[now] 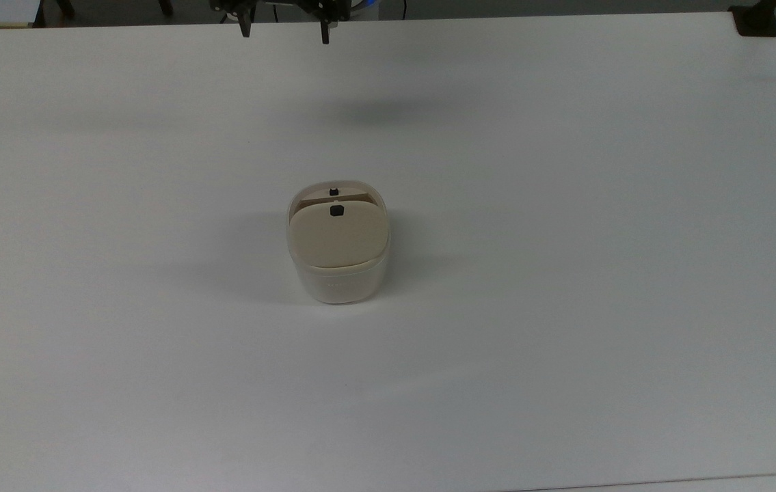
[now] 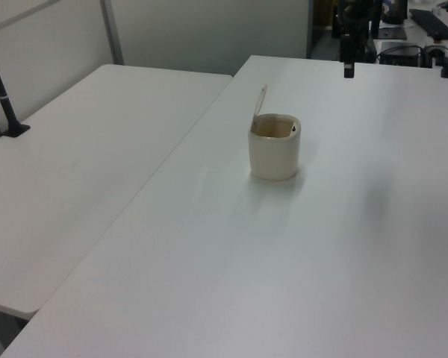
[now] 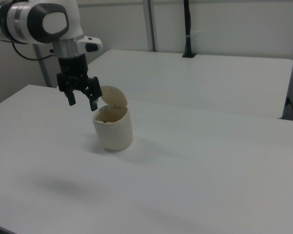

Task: Close the trash bin
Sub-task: 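Move the gripper down toward the open lid of the cream bin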

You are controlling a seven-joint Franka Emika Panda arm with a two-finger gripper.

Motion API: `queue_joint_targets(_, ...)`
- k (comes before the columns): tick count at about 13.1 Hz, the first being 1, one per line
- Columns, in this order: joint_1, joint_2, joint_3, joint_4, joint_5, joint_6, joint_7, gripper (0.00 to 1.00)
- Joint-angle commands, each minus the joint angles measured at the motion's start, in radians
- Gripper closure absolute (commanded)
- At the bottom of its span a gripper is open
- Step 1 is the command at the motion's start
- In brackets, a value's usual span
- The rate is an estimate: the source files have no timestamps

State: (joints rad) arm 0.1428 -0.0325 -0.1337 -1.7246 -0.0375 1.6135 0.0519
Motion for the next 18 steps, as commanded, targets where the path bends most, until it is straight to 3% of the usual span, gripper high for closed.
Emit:
queue_joint_targets(1,-0.011,0.014,0.003,0.021,-0.015,0.016,0.007,0.0)
queue_joint_targets(8,-0.014,0.031,0.003,0.022,-0.012,0.014,-0.035,0.0)
queue_joint_targets(9,-0.014,0.039,0.003,0.036,-0.01,0.023,-0.041,0.12)
queue_joint_targets(11,-0.012,0.113,0.006,0.15,0.022,0.025,-0.108,0.88)
queue_joint_targets(12,-0.011,0.144,0.009,0.189,0.052,0.035,-0.113,1.0)
queue_joint_targets(15,-0.003,0.233,0.014,0.299,0.091,0.243,-0.071,1.0)
queue_joint_targets(18,-0.003,0.313,0.026,0.312,0.09,0.53,0.037,1.0)
